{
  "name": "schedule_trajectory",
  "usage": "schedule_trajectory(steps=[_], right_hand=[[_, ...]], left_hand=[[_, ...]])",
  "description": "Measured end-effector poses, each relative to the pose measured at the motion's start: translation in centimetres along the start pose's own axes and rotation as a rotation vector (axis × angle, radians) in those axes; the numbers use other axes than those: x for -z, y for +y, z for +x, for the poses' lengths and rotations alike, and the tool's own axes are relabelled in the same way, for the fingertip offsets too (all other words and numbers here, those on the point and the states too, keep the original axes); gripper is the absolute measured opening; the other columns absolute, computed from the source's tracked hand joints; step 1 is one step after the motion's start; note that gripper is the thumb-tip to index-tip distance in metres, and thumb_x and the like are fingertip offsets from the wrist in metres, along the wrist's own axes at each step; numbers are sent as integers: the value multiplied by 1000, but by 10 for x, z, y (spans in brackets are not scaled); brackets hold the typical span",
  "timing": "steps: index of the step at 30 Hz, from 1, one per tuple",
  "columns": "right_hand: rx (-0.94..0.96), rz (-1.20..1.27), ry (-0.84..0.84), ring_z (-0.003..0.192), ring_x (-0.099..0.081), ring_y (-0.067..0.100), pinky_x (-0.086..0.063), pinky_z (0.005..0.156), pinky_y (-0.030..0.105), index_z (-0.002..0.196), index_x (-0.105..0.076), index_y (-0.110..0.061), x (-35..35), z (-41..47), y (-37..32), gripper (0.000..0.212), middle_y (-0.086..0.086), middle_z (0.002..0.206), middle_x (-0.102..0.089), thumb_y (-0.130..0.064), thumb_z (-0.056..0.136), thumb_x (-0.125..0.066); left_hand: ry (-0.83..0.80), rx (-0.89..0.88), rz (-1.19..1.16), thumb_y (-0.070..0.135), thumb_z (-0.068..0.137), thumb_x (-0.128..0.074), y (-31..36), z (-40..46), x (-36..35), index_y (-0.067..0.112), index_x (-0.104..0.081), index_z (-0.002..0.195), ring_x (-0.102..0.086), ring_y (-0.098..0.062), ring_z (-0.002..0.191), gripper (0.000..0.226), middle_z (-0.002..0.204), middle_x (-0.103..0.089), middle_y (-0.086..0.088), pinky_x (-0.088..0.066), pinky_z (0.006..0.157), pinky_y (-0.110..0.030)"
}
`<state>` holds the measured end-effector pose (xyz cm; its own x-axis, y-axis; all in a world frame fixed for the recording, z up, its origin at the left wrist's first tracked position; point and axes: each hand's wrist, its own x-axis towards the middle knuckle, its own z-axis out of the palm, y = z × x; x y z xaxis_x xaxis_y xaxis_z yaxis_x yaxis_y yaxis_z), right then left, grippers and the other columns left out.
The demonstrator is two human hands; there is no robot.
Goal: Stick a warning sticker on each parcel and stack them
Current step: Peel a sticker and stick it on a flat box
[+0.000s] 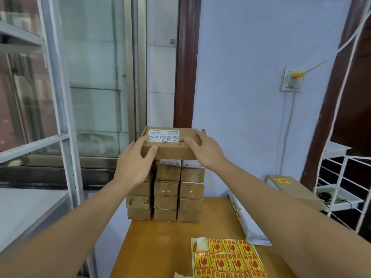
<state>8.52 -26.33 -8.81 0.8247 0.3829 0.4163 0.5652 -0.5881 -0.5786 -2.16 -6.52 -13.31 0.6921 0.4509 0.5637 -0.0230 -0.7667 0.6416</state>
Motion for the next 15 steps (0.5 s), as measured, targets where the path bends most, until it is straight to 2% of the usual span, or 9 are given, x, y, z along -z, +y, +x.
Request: schedule_trajectory(steps=[5, 8, 10, 12, 15], right_hand=[[8, 79, 97, 141, -41, 25, -35, 112, 37, 159, -27, -22, 50, -41, -2, 73, 7, 157, -38, -59, 99, -47], [10, 108, 125, 141, -39, 22, -34, 110, 32, 160, -27, -22, 80, -71, 1, 73, 5, 158, -37, -58, 99, -49], [12, 115, 142, 141, -39, 22, -33, 111, 32, 160, -26, -22, 99, -92, 5, 75, 5, 158, -37, -57, 99, -51], [22, 108, 152, 141, -39, 21, -33, 111, 31, 160, -26, -23, 115, -112, 9, 76, 4, 158, -35, -58, 98, -53], [43, 106, 165, 138, -41, 18, -33, 105, 24, 160, -26, -26, 136, -144, 16, 78, 3, 157, -35, -57, 96, -58]], left_hand=[[40, -46, -163, 51, 106, -43, 58, -32, 10, 45, -34, 153, -55, -17, 124, 49, 144, -56, 10, -48, 107, -44], [18, -89, -287, 41, 108, -46, 94, -56, 18, 46, -33, 154, -56, 0, 111, 49, 132, -56, 22, -44, 98, -25], [8, -95, -343, 40, 108, -45, 117, -73, 24, 47, -31, 155, -56, 6, 107, 49, 129, -55, 26, -42, 97, -21], [1, -95, -379, 39, 109, -43, 135, -86, 29, 44, -32, 157, -52, 10, 110, 49, 134, -53, 27, -38, 101, -20], [-30, -101, -410, 41, 109, -43, 154, -105, 35, 41, -35, 156, -51, 3, 124, 47, 141, -56, 24, -40, 107, -24]])
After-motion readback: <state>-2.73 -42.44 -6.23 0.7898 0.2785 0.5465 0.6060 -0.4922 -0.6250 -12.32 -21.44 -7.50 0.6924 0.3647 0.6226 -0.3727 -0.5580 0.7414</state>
